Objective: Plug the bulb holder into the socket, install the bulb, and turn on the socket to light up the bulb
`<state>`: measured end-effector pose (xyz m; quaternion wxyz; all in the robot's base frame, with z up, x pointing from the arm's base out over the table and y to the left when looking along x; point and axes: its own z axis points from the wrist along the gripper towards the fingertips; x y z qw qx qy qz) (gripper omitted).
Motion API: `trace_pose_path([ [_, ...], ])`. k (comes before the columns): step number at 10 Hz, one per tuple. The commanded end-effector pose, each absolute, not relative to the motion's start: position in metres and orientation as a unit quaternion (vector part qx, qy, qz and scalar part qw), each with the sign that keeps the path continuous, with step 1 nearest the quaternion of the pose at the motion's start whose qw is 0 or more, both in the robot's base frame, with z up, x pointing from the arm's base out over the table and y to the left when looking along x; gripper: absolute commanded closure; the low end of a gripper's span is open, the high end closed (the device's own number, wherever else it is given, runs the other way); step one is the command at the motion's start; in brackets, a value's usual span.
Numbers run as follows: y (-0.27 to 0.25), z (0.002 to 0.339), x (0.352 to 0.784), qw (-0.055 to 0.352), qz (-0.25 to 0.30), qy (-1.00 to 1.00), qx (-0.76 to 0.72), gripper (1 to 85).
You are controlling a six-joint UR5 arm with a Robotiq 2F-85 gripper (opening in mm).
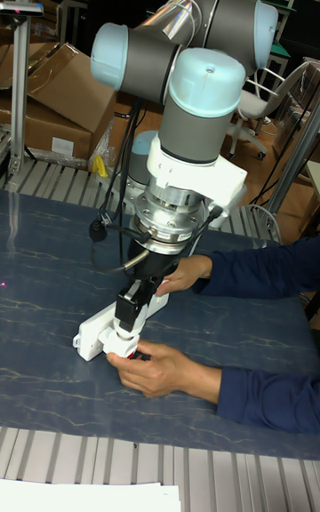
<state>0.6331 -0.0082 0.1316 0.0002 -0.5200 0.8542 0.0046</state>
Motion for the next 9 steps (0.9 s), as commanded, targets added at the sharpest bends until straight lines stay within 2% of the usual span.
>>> trace_pose_path([
  [1,-0.0056,0.1331,0.63,0.0,0.017,0.869,-0.494,84.7],
  [9,0.0003,0.1322,0.6243,-0.01,0.033,0.908,-0.418,84.7],
])
